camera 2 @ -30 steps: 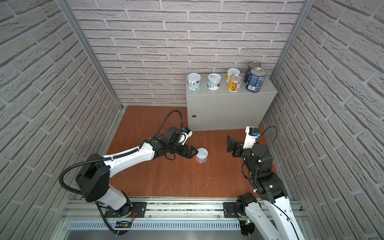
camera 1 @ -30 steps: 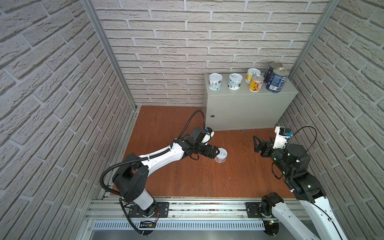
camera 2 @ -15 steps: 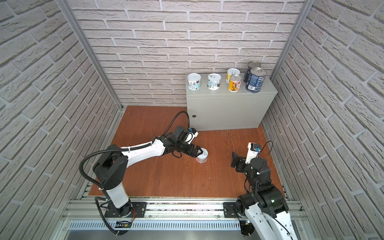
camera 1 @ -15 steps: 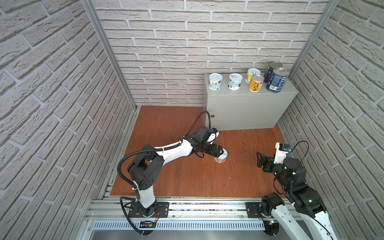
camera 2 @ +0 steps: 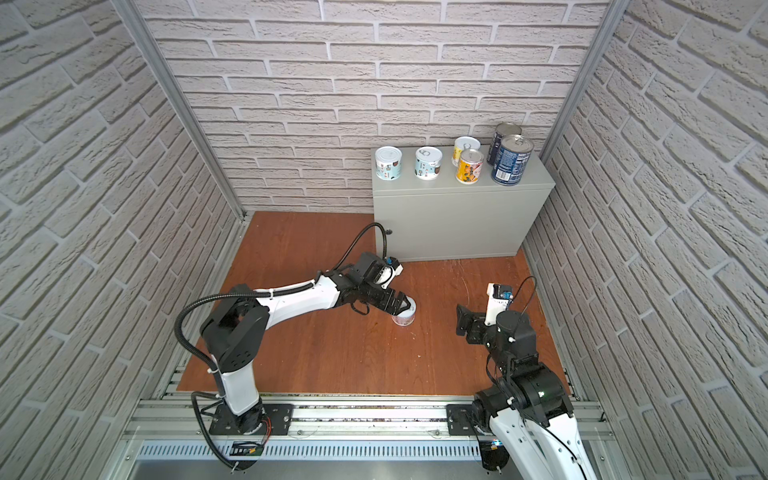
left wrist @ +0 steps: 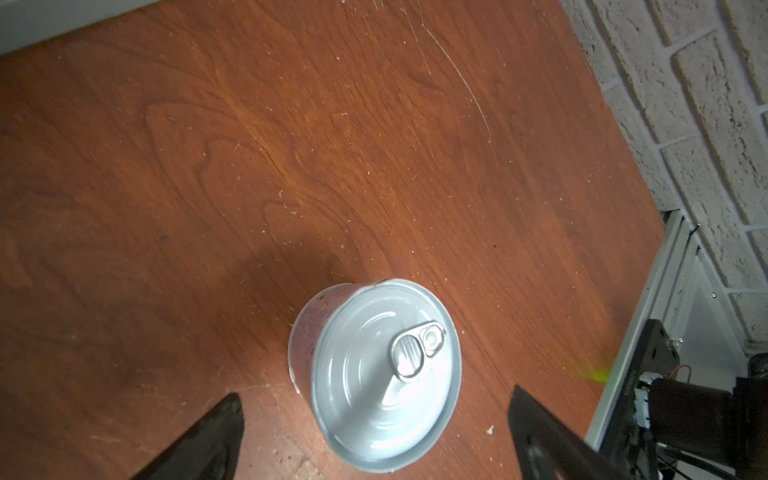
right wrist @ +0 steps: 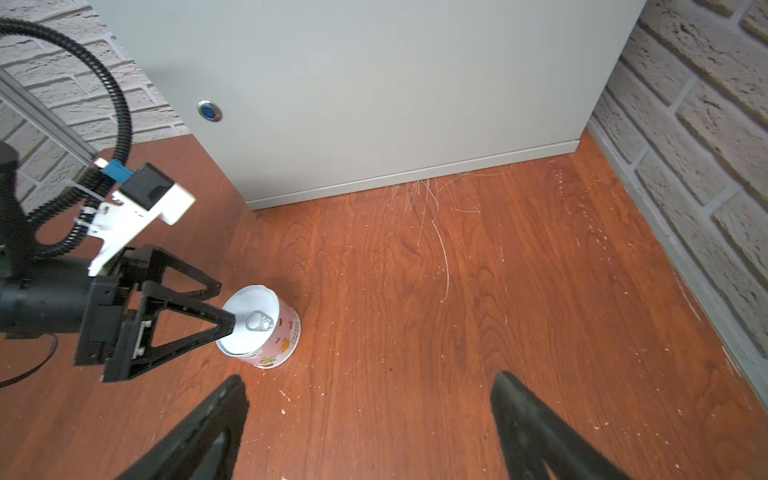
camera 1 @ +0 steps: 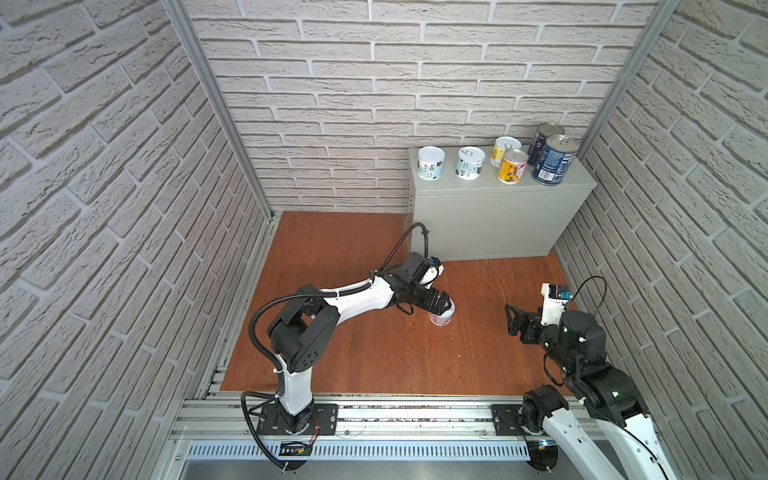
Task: Place and organize the canned foods onto the counter
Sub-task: 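Lower the left gripper over the pink-labelled can and close on it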
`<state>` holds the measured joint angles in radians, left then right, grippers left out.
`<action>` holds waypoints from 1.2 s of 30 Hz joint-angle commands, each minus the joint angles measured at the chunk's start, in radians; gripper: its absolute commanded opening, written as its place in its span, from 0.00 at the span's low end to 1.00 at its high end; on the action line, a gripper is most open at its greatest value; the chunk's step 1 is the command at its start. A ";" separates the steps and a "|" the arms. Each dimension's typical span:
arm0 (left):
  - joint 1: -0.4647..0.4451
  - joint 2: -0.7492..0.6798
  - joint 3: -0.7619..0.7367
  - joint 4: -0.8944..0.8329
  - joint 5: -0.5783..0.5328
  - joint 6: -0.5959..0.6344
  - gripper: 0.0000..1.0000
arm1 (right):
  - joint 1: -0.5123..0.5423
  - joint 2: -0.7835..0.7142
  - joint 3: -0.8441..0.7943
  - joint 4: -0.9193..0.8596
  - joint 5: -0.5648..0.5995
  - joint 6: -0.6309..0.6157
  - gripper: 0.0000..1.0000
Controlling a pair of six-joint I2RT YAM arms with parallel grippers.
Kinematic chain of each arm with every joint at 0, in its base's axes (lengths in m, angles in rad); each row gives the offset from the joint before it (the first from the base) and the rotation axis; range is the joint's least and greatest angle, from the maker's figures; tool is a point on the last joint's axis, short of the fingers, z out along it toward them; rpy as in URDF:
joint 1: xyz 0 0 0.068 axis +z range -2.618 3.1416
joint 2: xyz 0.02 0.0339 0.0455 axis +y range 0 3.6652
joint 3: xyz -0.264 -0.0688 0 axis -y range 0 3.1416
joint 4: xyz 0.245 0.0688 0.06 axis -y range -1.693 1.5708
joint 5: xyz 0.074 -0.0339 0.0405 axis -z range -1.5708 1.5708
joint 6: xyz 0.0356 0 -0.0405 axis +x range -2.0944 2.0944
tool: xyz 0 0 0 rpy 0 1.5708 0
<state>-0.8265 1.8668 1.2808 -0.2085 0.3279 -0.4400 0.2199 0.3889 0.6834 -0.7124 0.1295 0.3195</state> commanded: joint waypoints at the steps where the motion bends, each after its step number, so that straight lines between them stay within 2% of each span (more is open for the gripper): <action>1: -0.011 0.026 0.043 -0.026 0.021 0.015 0.98 | 0.005 0.005 0.014 0.063 -0.044 0.010 0.92; 7: -0.020 0.047 0.075 -0.063 0.018 0.021 0.98 | 0.006 0.032 0.004 0.086 -0.022 0.025 0.92; 13: -0.024 0.069 0.098 -0.095 0.003 0.024 0.98 | 0.005 0.060 0.016 0.067 0.063 0.036 0.92; 25: -0.037 0.121 0.142 -0.119 0.004 0.034 0.99 | 0.006 0.070 0.006 0.072 0.067 0.047 0.92; 32: -0.058 0.161 0.183 -0.168 -0.047 0.068 0.98 | 0.005 0.082 0.000 0.074 0.074 0.055 0.92; 33: -0.061 0.165 0.191 -0.177 -0.056 0.074 0.98 | 0.005 0.085 0.001 0.074 0.073 0.055 0.92; 36: -0.065 0.182 0.207 -0.194 -0.069 0.086 0.86 | 0.005 0.090 0.005 0.074 0.072 0.054 0.92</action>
<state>-0.8825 2.0315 1.4582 -0.3702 0.2832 -0.3840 0.2199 0.4725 0.6834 -0.6838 0.1875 0.3634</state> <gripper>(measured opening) 0.876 0.919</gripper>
